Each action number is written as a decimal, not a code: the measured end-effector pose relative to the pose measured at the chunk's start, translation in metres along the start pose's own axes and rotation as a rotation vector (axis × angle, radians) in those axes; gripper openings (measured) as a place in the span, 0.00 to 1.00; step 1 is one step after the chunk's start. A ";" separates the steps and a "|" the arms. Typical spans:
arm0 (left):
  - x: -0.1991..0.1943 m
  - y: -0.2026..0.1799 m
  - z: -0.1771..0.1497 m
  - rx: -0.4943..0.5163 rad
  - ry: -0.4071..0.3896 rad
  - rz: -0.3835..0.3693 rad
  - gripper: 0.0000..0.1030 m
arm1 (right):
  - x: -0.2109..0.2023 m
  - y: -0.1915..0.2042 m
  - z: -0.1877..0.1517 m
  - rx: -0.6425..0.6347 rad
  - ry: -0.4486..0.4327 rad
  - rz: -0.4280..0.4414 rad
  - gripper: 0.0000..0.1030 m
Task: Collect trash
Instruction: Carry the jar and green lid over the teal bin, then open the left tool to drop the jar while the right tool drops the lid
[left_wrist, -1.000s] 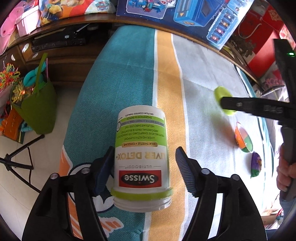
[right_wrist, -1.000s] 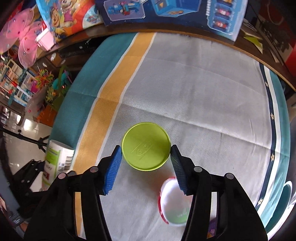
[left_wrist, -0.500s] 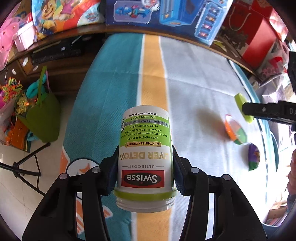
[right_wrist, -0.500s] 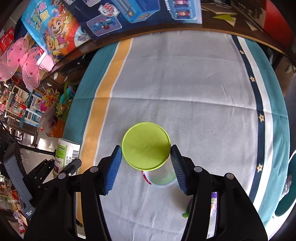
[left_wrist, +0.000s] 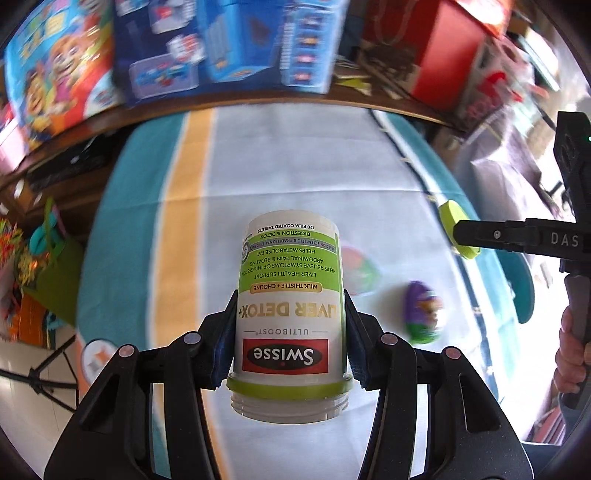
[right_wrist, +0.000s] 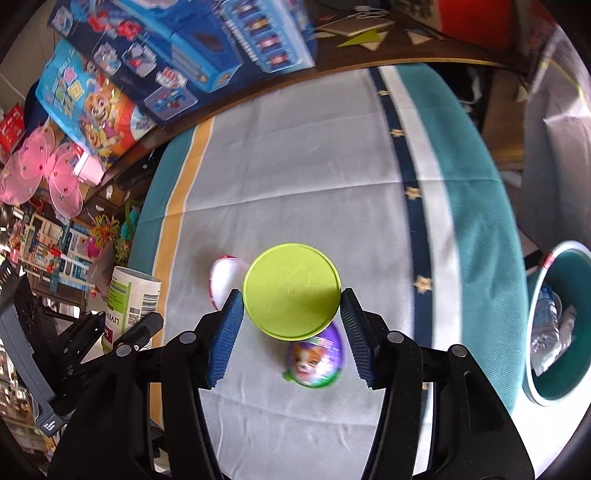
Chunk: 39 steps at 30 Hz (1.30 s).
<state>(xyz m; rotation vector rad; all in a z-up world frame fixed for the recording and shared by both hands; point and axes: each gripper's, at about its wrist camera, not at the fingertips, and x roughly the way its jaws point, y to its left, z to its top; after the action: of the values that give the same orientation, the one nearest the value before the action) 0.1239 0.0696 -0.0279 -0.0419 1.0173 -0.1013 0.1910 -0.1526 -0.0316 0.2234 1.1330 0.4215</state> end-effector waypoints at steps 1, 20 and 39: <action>0.001 -0.011 0.002 0.018 0.001 -0.006 0.50 | -0.007 -0.011 -0.002 0.015 -0.012 -0.001 0.51; 0.028 -0.240 0.033 0.383 0.052 -0.180 0.50 | -0.120 -0.215 -0.053 0.357 -0.225 -0.062 0.51; 0.104 -0.403 0.021 0.619 0.200 -0.300 0.50 | -0.138 -0.345 -0.100 0.591 -0.229 -0.113 0.51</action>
<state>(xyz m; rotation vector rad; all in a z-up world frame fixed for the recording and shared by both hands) 0.1700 -0.3428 -0.0722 0.3876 1.1368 -0.7004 0.1240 -0.5273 -0.0900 0.7026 1.0139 -0.0512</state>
